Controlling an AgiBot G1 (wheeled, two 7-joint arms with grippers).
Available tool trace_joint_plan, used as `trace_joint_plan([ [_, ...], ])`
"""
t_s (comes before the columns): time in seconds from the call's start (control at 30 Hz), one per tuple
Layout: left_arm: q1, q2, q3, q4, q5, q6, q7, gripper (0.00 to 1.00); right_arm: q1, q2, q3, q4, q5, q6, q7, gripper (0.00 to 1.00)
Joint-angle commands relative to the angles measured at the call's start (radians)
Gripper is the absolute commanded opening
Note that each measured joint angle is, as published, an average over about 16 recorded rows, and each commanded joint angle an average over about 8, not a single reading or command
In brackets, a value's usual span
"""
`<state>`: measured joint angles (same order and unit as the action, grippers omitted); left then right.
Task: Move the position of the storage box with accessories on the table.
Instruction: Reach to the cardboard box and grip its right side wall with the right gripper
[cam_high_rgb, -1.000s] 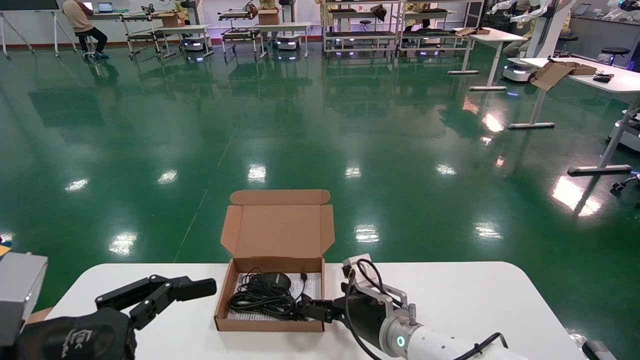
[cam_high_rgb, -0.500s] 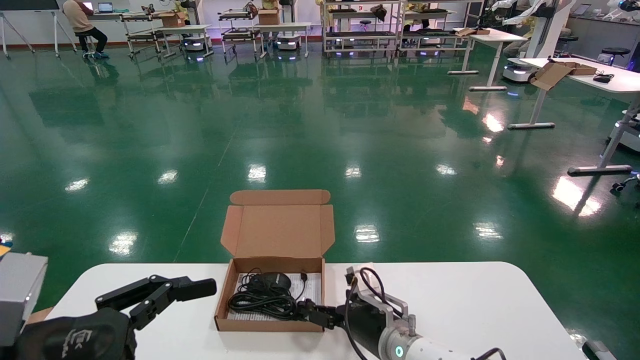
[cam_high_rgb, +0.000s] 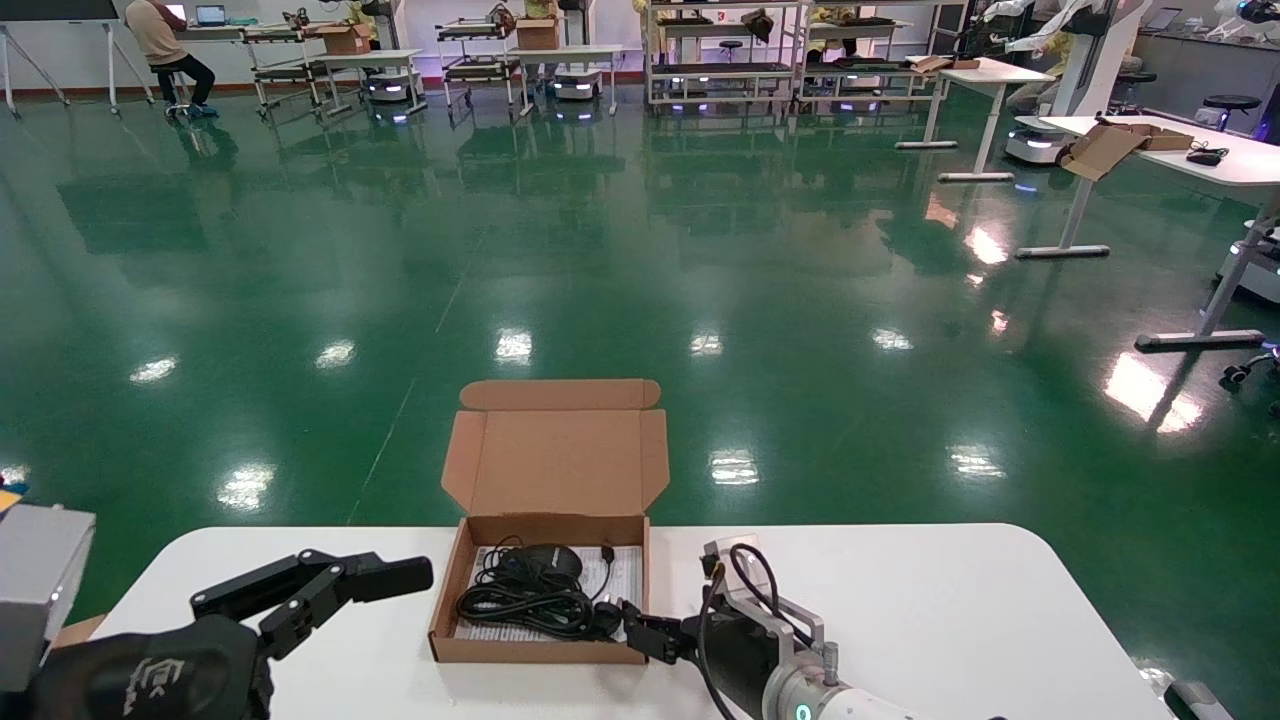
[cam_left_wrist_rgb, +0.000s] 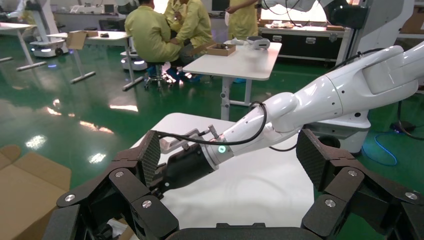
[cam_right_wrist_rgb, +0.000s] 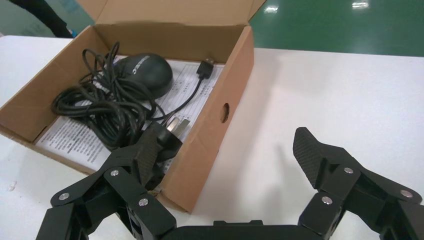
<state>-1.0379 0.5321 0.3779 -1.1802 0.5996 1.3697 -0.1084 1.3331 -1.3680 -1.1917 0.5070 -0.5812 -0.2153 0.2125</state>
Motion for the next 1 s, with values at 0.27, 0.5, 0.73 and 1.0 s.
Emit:
trace_joint_plan([
  [0.27,0.000,0.000,0.000,0.000,0.000,0.000,0.000,1.00,-0.002,-0.001,0.007,0.009,0.047,0.004,-0.048,0.00],
  [0.5,0.000,0.000,0.000,0.000,0.000,0.000,0.000,1.00,-0.003,-0.002,-0.002,0.023,0.082,0.016,-0.073,0.00],
  [0.73,0.000,0.000,0.000,0.000,0.000,0.000,0.000,1.00,-0.007,-0.003,-0.021,0.038,0.114,0.031,-0.091,0.00],
  [1.0,0.000,0.000,0.000,0.000,0.000,0.000,0.000,1.00,-0.003,-0.002,-0.044,0.036,0.147,0.037,-0.108,0.00],
])
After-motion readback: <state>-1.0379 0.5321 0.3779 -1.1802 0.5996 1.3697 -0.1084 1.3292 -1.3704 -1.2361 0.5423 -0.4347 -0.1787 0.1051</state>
